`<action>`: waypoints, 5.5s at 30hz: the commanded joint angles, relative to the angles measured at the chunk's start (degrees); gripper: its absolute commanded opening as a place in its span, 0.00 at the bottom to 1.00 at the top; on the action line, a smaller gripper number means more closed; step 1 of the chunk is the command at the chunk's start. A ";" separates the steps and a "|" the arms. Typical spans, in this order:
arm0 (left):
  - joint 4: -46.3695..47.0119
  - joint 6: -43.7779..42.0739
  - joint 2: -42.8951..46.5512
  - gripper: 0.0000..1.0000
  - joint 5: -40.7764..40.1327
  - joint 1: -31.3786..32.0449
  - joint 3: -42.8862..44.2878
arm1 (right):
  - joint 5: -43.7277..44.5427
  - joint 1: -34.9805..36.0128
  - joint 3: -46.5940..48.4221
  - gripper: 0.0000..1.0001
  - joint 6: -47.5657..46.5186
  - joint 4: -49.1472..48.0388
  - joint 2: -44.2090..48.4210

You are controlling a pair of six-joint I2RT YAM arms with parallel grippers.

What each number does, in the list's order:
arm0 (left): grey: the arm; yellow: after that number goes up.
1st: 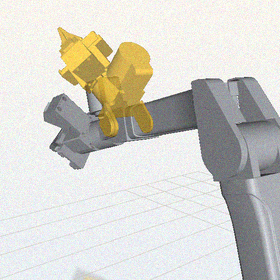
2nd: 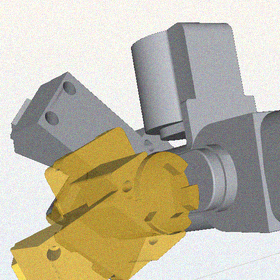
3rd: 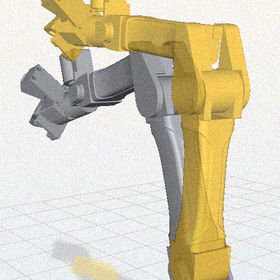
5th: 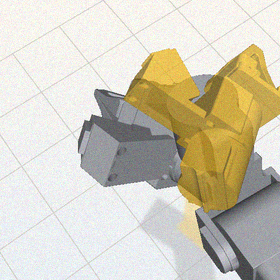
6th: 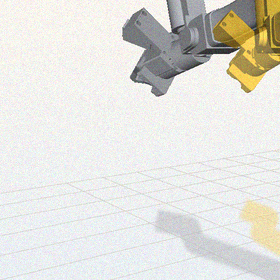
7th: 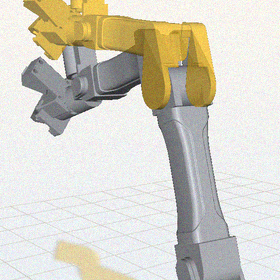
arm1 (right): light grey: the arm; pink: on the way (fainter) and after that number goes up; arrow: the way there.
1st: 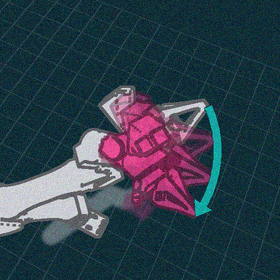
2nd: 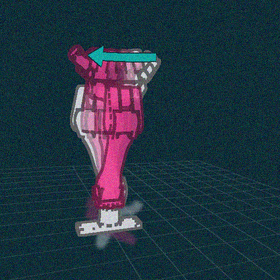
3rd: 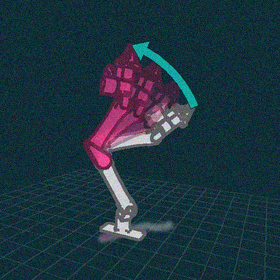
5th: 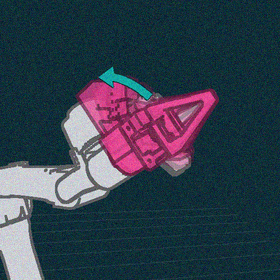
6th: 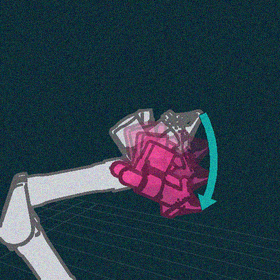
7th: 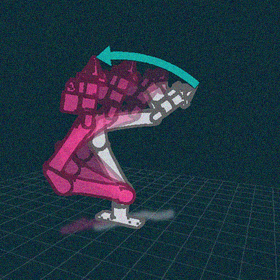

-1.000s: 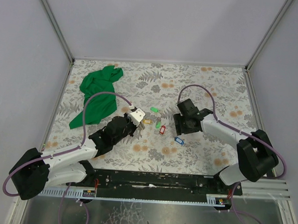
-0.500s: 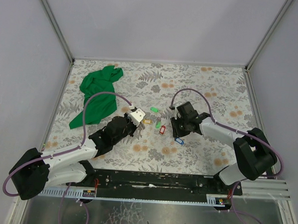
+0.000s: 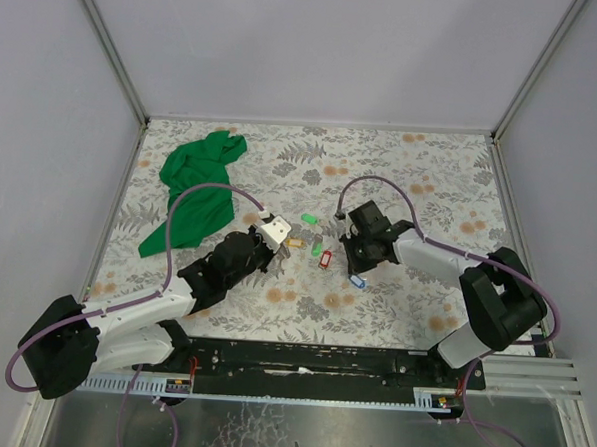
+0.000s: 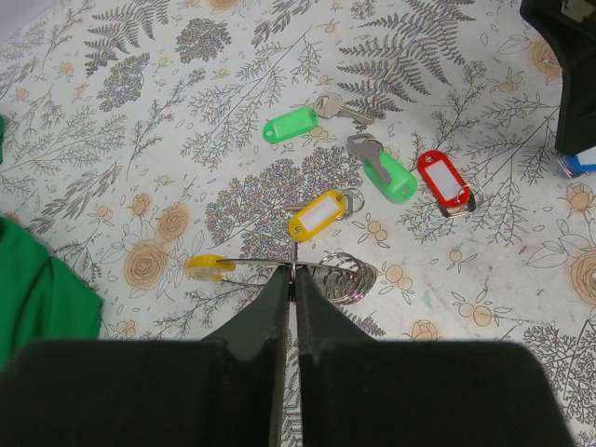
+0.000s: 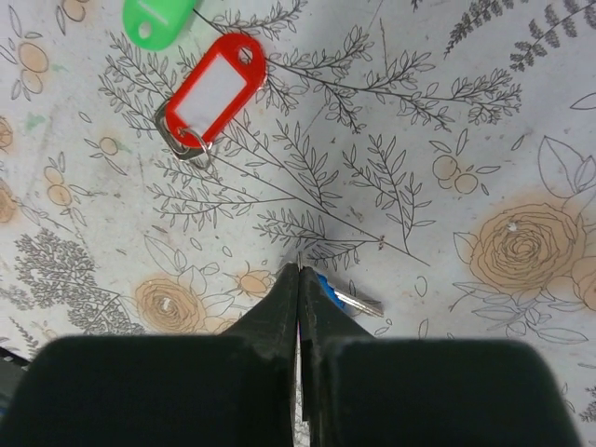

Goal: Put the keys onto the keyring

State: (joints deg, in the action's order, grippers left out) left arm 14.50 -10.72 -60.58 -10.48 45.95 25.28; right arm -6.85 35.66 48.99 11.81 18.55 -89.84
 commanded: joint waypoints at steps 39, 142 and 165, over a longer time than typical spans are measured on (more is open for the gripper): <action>2.19 0.95 0.22 0.00 0.73 -0.34 1.75 | 9.87 2.13 24.88 0.33 -4.61 24.86 -10.99; 2.29 1.31 0.48 0.00 1.85 -0.25 1.62 | 13.26 4.59 -4.66 0.28 0.74 -9.80 5.81; 2.29 1.22 0.35 0.00 1.84 -0.23 1.65 | 16.44 4.59 0.68 0.00 2.48 -0.34 1.55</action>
State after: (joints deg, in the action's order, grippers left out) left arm 14.35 -9.85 -60.55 -8.97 45.93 25.28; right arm 8.16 39.77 44.38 14.81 12.23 -87.55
